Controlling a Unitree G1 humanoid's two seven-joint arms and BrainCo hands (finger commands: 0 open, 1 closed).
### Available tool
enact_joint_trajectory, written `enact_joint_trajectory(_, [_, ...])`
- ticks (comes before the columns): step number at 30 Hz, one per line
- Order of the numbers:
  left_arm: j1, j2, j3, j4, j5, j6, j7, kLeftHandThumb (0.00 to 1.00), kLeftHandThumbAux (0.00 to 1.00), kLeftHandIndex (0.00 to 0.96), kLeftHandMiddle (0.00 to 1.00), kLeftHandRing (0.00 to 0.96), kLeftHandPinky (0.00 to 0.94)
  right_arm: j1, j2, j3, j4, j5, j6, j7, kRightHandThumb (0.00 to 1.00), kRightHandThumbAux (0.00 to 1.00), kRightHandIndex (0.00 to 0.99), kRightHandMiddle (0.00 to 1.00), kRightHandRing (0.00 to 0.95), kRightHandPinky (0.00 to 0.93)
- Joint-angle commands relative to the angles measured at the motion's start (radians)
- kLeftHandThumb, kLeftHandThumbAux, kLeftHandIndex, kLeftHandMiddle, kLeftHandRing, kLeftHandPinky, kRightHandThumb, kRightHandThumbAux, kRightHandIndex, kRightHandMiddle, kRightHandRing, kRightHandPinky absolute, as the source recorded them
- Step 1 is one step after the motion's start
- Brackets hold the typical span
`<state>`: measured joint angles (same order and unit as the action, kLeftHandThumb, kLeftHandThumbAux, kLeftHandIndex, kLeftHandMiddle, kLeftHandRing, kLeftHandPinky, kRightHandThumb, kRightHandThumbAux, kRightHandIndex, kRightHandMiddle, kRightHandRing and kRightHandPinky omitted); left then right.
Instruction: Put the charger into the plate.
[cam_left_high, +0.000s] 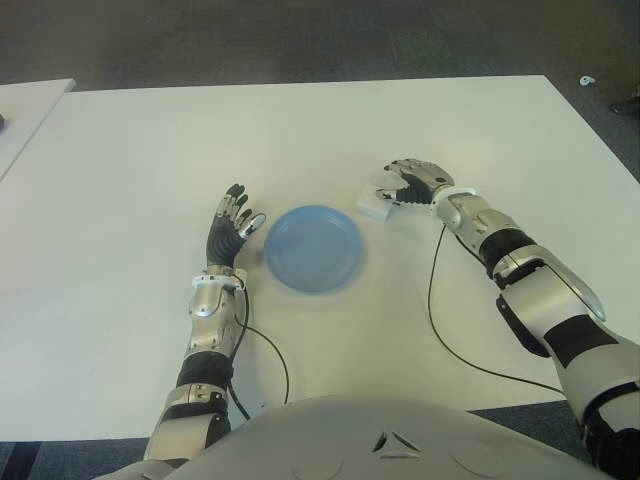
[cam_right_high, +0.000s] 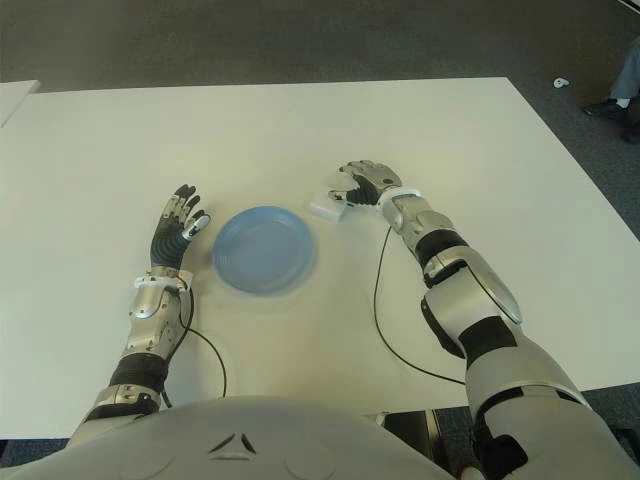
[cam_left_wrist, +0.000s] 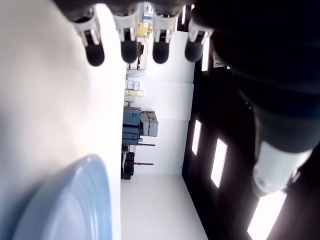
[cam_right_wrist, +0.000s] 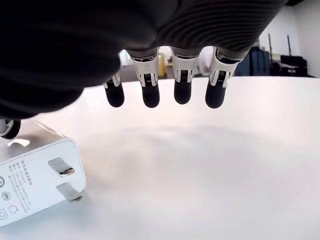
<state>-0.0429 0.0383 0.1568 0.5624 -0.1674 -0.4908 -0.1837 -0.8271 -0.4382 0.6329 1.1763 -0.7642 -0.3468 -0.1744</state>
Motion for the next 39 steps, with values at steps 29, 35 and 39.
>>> enact_joint_trajectory(29, [0.04,0.007,0.001,0.037,-0.004,0.039,-0.013,0.0,0.579,0.047,0.078,0.08,0.095,-0.018,-0.138,-0.055,-0.209,0.027,-0.169,0.184,0.413,0.138,0.0,0.0,0.0,0.0])
enact_joint_trajectory(35, [0.033,0.004,0.003,0.043,-0.009,0.062,-0.011,0.0,0.58,0.04,0.074,0.074,0.093,0.005,-0.145,-0.083,-0.283,0.037,-0.158,0.216,0.412,0.129,0.0,0.0,0.0,0.0])
enact_joint_trajectory(39, [0.028,0.003,0.008,0.046,-0.018,0.081,-0.013,0.0,0.584,0.043,0.077,0.077,0.101,0.016,-0.143,-0.101,-0.318,0.043,-0.15,0.23,0.403,0.123,0.0,0.0,0.0,0.0])
